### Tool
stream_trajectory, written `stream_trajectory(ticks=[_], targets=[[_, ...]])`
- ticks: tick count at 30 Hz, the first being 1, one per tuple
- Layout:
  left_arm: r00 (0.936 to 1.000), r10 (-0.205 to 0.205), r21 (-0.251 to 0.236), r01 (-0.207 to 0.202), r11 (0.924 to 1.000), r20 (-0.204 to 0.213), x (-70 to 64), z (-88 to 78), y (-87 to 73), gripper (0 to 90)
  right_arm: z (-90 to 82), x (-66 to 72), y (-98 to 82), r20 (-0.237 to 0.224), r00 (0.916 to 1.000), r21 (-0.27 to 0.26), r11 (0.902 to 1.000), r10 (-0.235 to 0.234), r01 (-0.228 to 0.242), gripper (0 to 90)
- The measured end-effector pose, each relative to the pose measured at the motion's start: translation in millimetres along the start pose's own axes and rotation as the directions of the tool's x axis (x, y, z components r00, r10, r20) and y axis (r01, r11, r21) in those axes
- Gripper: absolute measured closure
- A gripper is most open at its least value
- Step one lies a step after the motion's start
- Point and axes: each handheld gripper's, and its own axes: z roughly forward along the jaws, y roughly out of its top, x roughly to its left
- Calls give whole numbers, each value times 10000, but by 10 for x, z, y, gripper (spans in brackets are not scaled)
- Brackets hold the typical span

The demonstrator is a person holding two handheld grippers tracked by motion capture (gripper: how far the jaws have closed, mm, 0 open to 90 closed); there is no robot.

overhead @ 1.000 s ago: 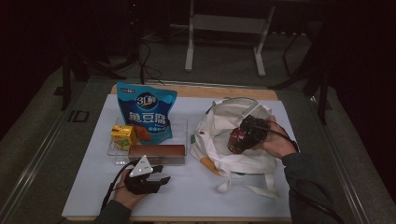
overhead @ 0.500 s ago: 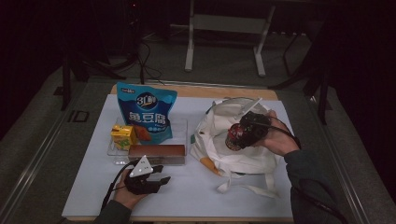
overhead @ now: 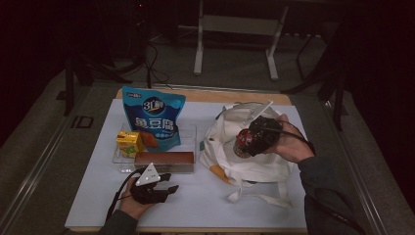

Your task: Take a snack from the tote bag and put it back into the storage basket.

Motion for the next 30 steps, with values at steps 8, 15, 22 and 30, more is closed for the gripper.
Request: stream_trajectory(ticks=[8, 15, 22, 30], targets=[[10000, -3, -8, 3, 10000, 4, 1, -1, 0, 465, -10, 38, 69, -191, 9997, -116, 9998, -134, 132, 245], [10000, -13, -10, 13, 10000, 17, 3, -1, -1, 465, -36, 74, 131, -345, 9989, -230, 9993, -306, 298, 245], [10000, -17, -15, 17, 10000, 25, 4, -1, -1, 465, -57, 120, 216, -471, 9975, -313, 9982, -519, 504, 246], [10000, -13, -10, 13, 10000, 31, 4, -2, 0, 465, -64, 189, 331, -681, 9942, -475, 9957, -827, 796, 245]])
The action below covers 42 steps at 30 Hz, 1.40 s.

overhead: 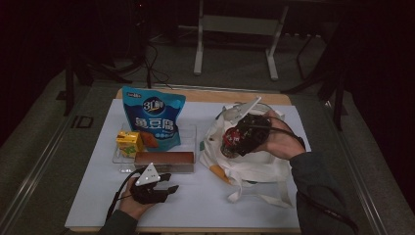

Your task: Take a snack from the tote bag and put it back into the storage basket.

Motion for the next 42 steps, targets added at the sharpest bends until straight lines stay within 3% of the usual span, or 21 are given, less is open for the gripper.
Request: stream_trajectory(ticks=[23, 42], targets=[[10000, -7, -3, 7, 10000, 5, 1, 1, 0, 465, 49, 163, 298, -315, 9969, -297, 9970, -717, 708, 245], [10000, -39, -10, 39, 10000, 17, 3, -1, -1, 465, 134, 197, 499, -420, 9957, -506, 9954, -831, 809, 245]])
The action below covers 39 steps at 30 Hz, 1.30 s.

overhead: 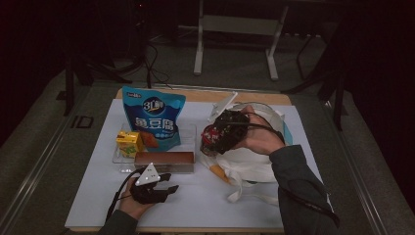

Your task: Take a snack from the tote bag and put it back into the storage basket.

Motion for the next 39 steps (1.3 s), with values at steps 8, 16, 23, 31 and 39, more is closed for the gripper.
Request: stream_trajectory(ticks=[8, 16, 23, 31, 39], targets=[[10000, -2, -9, 2, 10000, 5, 2, -4, -1, 464, 89, 14, 106, -152, 9998, -162, 9998, -104, 101, 246], [10000, -8, -18, 8, 10000, 11, 4, -4, -1, 464, 163, 13, 210, -215, 9997, -261, 9996, -104, 99, 246], [10000, 5, -8, -5, 10000, 28, 7, -6, -1, 464, 235, -10, 299, -173, 9997, -219, 9997, -142, 139, 246], [10000, -9, -24, 9, 10000, 47, 6, -8, -2, 464, 324, -40, 384, -40, 9999, -72, 9999, -137, 137, 246], [10000, 5, -46, -5, 10000, 34, 7, -10, -3, 464, 460, -74, 419, -105, 9997, 12, 9998, -198, 198, 245]])
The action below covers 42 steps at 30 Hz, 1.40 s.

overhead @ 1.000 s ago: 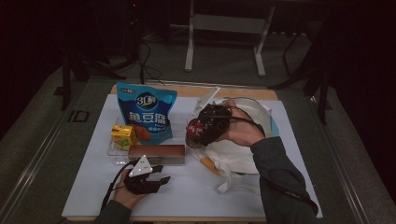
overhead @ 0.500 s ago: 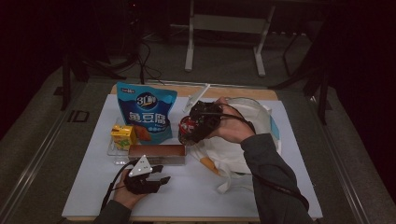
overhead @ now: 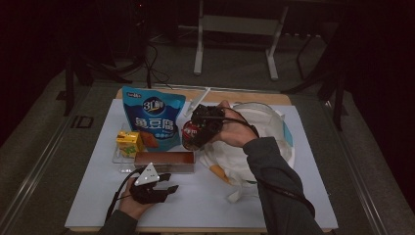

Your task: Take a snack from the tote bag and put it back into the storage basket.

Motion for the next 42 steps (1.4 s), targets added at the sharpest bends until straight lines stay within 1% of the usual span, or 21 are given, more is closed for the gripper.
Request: stream_trajectory(ticks=[7, 15, 20, 28, 30, 34, 42], targets=[[10000, -9, 1, 9, 10000, -4, 1, 0, 0, 464, 118, -60, -34, -49, 9998, -173, 9997, 199, -199, 245], [10000, 3, -6, -3, 10000, -12, 0, -1, 0, 463, 219, -94, -53, -55, 9994, -313, 9989, 347, -348, 245], [10000, -6, -2, 6, 10000, -7, 1, -1, 0, 463, 263, -74, -21, -40, 9998, -194, 9996, 216, -217, 245], [10000, 4, -5, -4, 10000, 1, 1, -2, -1, 463, 316, -66, 25, 36, 9996, -106, 9996, 280, -279, 245], [10000, 5, -5, -5, 10000, 2, 2, -3, -1, 463, 352, -69, 43, 120, 9997, -54, 9997, 219, -218, 245], [10000, 7, -15, -7, 10000, 2, 1, -5, -1, 462, 379, -63, 64, 142, 9993, -46, 9994, 349, -348, 245], [10000, 2, -44, -2, 10000, -2, 0, -5, -2, 463, 407, -64, 91, 227, 9990, -64, 9992, 391, -390, 245]])
